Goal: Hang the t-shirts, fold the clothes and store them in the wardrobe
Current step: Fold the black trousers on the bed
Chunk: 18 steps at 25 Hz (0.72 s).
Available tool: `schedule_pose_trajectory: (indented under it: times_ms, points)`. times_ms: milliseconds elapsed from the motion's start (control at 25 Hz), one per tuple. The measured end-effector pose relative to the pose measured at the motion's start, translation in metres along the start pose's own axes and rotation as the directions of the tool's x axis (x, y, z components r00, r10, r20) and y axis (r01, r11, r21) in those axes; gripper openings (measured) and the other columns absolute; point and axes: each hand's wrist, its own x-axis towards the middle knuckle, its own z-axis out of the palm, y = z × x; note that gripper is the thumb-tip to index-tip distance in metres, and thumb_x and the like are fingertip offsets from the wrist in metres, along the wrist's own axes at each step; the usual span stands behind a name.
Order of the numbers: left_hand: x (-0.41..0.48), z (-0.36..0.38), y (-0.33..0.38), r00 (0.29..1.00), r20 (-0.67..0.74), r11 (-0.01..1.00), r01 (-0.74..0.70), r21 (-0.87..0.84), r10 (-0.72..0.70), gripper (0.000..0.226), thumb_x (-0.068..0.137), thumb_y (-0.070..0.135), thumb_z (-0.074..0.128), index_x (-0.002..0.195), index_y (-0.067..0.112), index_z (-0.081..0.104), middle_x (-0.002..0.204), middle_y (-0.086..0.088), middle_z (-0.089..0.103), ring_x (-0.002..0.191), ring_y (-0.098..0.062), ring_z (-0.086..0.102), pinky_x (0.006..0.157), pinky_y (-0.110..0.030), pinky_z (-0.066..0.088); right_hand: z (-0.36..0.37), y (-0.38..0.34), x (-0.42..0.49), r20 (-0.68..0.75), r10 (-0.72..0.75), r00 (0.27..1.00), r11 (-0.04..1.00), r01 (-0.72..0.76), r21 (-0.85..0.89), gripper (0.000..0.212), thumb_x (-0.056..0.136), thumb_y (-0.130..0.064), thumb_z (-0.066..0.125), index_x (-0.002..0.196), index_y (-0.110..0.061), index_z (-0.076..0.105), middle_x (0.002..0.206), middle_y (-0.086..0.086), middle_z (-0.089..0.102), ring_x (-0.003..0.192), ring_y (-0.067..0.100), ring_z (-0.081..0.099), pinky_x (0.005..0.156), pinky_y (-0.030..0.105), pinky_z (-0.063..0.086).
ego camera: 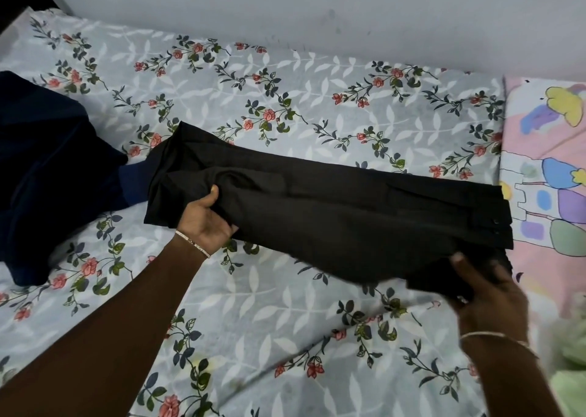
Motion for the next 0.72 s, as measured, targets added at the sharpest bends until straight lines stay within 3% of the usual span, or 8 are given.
schedule_pose_trajectory:
  times_ms: [160, 320, 360, 440, 520, 640, 720]
  points:
    - [0.013, 0.0, -0.01, 0.997, -0.06, 0.987, -0.058, -0.15, 0.049, 0.018, 0.101, 0.023, 0.05, 0.111, 0.017, 0.064, 0.105, -0.002, 0.074, 0.105, -0.02, 0.067, 0.095, -0.047, 0.048, -0.021, -0.049, 0.041, -0.064, -0.03, 0.998, 0.999, 0.029, -0.02, 0.03, 0.077, -0.021, 0.079, 0.106, -0.022, 0.073, 0.111, 0.001, 0.075, 0.107, 0.024, 0.069, 0.088, 0.042, 0.059]
    - [0.021, -0.003, -0.02, 0.994, -0.103, 0.987, -0.041, -0.157, 0.024, 0.025, 0.104, 0.023, 0.042, 0.121, 0.017, 0.059, 0.118, -0.005, 0.067, 0.116, -0.024, 0.061, 0.102, -0.05, 0.043, -0.026, -0.057, 0.082, 0.033, 0.156, 0.987, 0.975, -0.16, 0.152, 0.041, 0.09, -0.027, 0.07, 0.13, -0.021, 0.065, 0.119, 0.002, 0.073, 0.107, 0.025, 0.071, 0.088, 0.047, 0.058]
    - [0.02, -0.005, -0.022, 0.994, -0.113, 0.989, -0.026, -0.145, 0.01, 0.026, 0.104, 0.024, 0.041, 0.121, 0.015, 0.06, 0.121, -0.006, 0.066, 0.115, -0.025, 0.06, 0.101, -0.05, 0.043, -0.026, -0.051, 0.088, 0.033, 0.191, 0.981, 0.977, -0.193, 0.091, 0.044, 0.087, -0.028, 0.073, 0.129, -0.019, 0.065, 0.118, 0.004, 0.073, 0.107, 0.027, 0.07, 0.089, 0.048, 0.058]
    - [0.017, -0.006, -0.024, 0.992, -0.123, 0.995, 0.014, -0.094, -0.026, 0.027, 0.101, 0.031, 0.047, 0.116, 0.015, 0.063, 0.12, -0.006, 0.068, 0.112, -0.025, 0.062, 0.092, -0.047, 0.048, -0.032, -0.033, 0.102, -0.057, 0.162, 0.985, 0.95, -0.171, -0.263, 0.051, 0.079, -0.03, 0.081, 0.123, -0.008, 0.068, 0.115, 0.011, 0.072, 0.104, 0.033, 0.067, 0.096, 0.048, 0.053]
    - [0.015, -0.003, -0.022, 0.992, -0.119, 0.999, 0.049, 0.001, -0.048, 0.024, 0.096, 0.036, 0.056, 0.11, 0.019, 0.066, 0.113, -0.002, 0.071, 0.105, -0.02, 0.066, 0.084, -0.04, 0.052, -0.033, -0.022, 0.109, -0.064, -0.018, 0.998, 0.791, -0.024, -0.611, 0.048, 0.082, -0.028, 0.079, 0.118, 0.001, 0.067, 0.113, 0.02, 0.069, 0.099, 0.033, 0.062, 0.097, 0.046, 0.05]
    - [0.018, 0.001, -0.026, 0.987, -0.15, 0.984, 0.074, 0.16, -0.05, 0.008, 0.096, 0.022, 0.06, 0.099, 0.021, 0.067, 0.102, 0.002, 0.071, 0.092, -0.014, 0.066, 0.079, -0.031, 0.056, -0.031, -0.026, 0.12, 0.029, -0.114, 0.993, 0.645, 0.096, -0.758, 0.05, 0.085, -0.03, 0.077, 0.122, 0.0, 0.064, 0.117, 0.021, 0.067, 0.105, 0.037, 0.061, 0.097, 0.048, 0.048]
    - [0.021, 0.002, -0.031, 0.981, -0.19, 0.977, 0.069, 0.203, -0.029, 0.009, 0.098, 0.015, 0.057, 0.099, 0.02, 0.065, 0.103, 0.001, 0.068, 0.092, -0.014, 0.064, 0.08, -0.031, 0.054, -0.026, -0.027, 0.126, -0.028, -0.181, 0.983, 0.557, 0.079, -0.827, 0.057, 0.08, -0.027, 0.082, 0.127, -0.004, 0.059, 0.126, 0.022, 0.063, 0.115, 0.042, 0.058, 0.1, 0.052, 0.045]
